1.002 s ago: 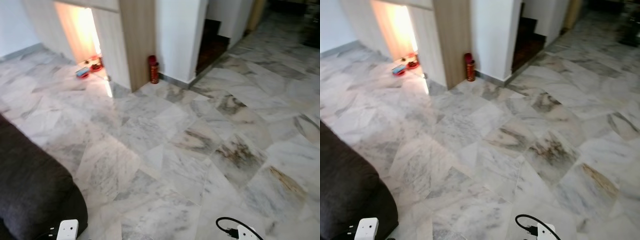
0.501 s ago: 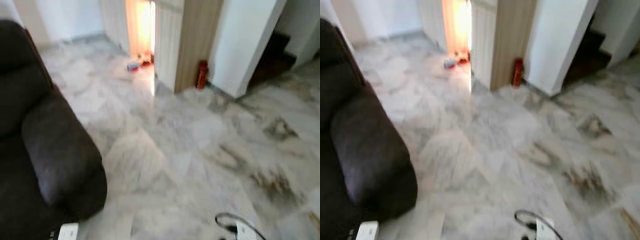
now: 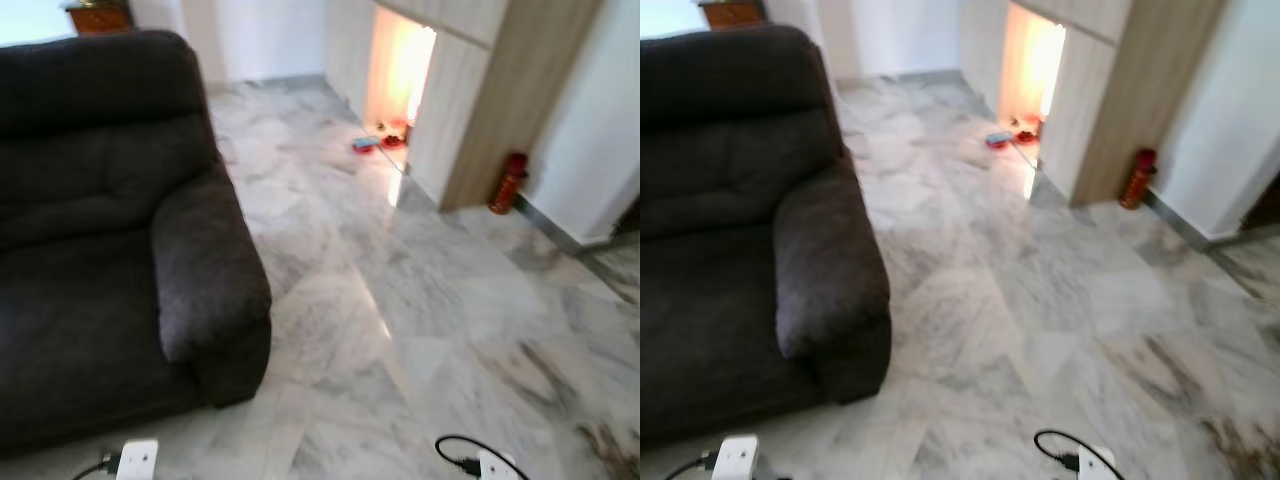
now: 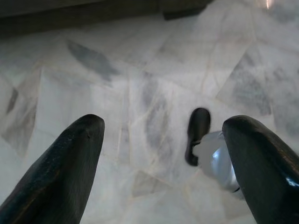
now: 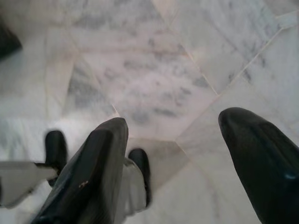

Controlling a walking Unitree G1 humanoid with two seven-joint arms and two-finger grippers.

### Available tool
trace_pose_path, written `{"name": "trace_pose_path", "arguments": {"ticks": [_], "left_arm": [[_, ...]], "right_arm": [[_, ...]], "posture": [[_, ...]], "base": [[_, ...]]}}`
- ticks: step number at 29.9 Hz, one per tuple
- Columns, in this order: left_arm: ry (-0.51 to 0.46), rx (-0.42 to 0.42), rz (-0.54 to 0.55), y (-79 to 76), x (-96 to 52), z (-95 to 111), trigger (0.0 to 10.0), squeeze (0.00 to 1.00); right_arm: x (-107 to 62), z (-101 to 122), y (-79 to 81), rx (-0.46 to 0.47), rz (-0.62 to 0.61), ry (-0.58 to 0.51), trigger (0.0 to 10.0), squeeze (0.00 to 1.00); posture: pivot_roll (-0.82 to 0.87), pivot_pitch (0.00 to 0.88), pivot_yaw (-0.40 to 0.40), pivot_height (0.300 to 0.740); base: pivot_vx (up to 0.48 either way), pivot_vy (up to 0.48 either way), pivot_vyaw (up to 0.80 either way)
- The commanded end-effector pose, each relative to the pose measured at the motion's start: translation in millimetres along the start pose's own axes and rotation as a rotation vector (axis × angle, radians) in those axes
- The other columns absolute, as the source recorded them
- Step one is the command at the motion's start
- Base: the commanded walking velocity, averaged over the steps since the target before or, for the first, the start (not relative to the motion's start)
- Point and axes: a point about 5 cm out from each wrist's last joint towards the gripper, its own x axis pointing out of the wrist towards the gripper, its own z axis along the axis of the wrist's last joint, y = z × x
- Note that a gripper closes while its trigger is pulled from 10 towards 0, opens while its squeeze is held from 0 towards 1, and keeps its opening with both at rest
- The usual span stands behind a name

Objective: Move the pillow to the sofa from floor

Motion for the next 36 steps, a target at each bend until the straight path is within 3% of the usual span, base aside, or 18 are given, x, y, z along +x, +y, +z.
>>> {"name": "trace_pose_path", "arguments": {"ticks": [1,36], "left_arm": [[0.032,0.004,0.013,5.6,-2.4,-8.9,10.0,0.00],[0.010,-0.031,0.035,6.6,-2.2,-6.7,10.0,0.00]], "right_arm": [[0.5,0.9,2.5,0.012,0.004,-0.004,10.0,0.00],[0.5,1.7,1.3,0.062,-0.003,-0.013,10.0,0.00]], "posture": [[-0.05,0.000,-0.026,0.740],[-0.04,0.000,-0.040,0.740]], "base": [[0.000,0.000,0.80],[0.000,0.000,0.77]]}}
